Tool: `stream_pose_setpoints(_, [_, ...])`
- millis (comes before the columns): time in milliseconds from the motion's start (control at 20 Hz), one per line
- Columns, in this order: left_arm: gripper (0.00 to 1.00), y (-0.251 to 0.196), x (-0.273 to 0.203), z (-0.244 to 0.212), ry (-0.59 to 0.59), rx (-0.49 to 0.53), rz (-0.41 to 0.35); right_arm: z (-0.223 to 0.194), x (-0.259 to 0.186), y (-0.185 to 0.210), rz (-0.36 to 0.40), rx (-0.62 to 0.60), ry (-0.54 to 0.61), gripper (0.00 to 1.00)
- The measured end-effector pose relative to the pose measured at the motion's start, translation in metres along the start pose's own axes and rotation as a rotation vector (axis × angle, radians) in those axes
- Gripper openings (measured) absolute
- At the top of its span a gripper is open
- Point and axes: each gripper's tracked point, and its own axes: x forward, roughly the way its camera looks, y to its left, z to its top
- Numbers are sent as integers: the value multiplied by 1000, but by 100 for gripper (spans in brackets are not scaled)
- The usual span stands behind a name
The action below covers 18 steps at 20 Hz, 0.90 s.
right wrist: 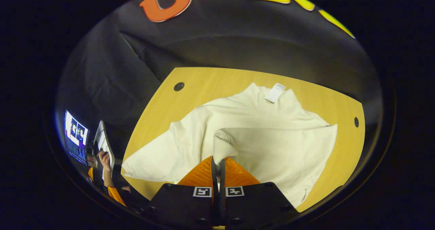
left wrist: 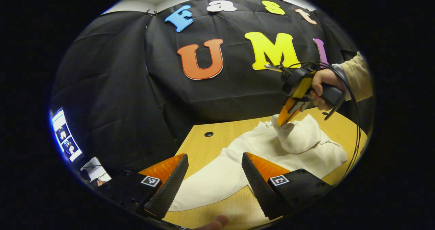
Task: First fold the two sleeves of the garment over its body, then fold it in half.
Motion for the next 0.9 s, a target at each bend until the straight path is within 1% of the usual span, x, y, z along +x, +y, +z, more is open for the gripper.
stream_pose_setpoints(50, [100,4,-1,-4,9,-2,1,0,15,11,9,-15,-2,0])
stream_pose_setpoints(150, [100,8,-3,-12,22,0,4,-3,46,19,-23,-45,13,0])
stream_pose_setpoints(300, [100,17,-6,-27,48,-9,11,-7,77,25,-35,1,35,0])
stream_pose_setpoints(400, [100,30,-3,-35,64,-2,37,-9,93,23,-61,10,43,0])
stream_pose_setpoints(600, [100,62,3,-58,113,-36,97,-12,100,29,-68,12,40,1])
stream_pose_setpoints(650, [100,68,5,-64,120,-40,115,-13,99,31,-65,14,38,6])
stream_pose_setpoints(700, [100,73,6,-70,131,-46,126,-11,95,32,-62,14,32,5])
stream_pose_setpoints(750, [100,78,9,-80,142,-55,131,-12,94,31,-57,21,25,15])
stream_pose_setpoints(800, [100,82,11,-87,157,-63,139,-13,86,36,-38,32,18,18])
stream_pose_setpoints(850, [100,86,12,-93,175,-67,151,-11,80,39,-24,35,12,33])
stream_pose_setpoints(900, [100,90,12,-99,193,-71,172,-11,71,42,-4,36,4,41])
